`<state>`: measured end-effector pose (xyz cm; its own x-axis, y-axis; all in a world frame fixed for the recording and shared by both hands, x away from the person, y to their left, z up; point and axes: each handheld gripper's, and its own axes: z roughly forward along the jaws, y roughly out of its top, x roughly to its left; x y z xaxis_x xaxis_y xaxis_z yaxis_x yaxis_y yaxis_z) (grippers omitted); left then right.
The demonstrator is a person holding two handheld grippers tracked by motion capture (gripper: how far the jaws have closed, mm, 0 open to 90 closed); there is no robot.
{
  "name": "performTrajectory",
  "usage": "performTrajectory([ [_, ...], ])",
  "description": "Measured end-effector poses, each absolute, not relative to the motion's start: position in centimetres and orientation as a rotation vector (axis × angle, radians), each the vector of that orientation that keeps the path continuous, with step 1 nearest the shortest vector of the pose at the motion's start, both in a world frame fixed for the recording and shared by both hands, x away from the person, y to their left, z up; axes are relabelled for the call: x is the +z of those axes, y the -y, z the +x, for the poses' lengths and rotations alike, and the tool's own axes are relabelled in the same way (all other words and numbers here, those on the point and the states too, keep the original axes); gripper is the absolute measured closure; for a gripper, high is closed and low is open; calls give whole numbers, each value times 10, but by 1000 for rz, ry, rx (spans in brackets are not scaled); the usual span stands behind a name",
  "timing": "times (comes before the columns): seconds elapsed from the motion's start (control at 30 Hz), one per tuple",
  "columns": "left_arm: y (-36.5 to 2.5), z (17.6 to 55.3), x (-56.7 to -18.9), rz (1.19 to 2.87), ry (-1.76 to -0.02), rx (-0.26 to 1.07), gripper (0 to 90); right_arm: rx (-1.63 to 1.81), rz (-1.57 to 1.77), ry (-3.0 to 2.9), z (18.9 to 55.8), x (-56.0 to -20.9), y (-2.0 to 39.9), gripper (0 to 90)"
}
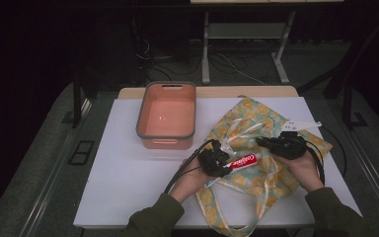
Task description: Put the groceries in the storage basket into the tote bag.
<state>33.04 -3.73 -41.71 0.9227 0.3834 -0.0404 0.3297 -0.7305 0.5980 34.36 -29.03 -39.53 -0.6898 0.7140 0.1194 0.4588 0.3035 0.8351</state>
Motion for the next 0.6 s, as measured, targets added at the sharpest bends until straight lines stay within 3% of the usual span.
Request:
performTrajectory([
  [0.2, 39, 331, -425, 2441, -522, 112, 760, 1334, 1063, -2300, 343, -395, 290, 866],
  [0.3, 37, 330, -425, 2382, -531, 120, 714, 1332, 1064, -2303, 343, -396, 290, 866],
  [0.4, 30, 328, -418, 2350, -539, 137, 455, 1332, 1062, -2304, 342, -395, 289, 866],
  [0.5, 14, 322, -407, 2298, -543, 139, 333, 1331, 1060, -2306, 342, -396, 289, 866],
  [0.6, -3, 314, -399, 2266, -555, 159, 267, 1328, 1059, -2308, 342, -396, 289, 866],
])
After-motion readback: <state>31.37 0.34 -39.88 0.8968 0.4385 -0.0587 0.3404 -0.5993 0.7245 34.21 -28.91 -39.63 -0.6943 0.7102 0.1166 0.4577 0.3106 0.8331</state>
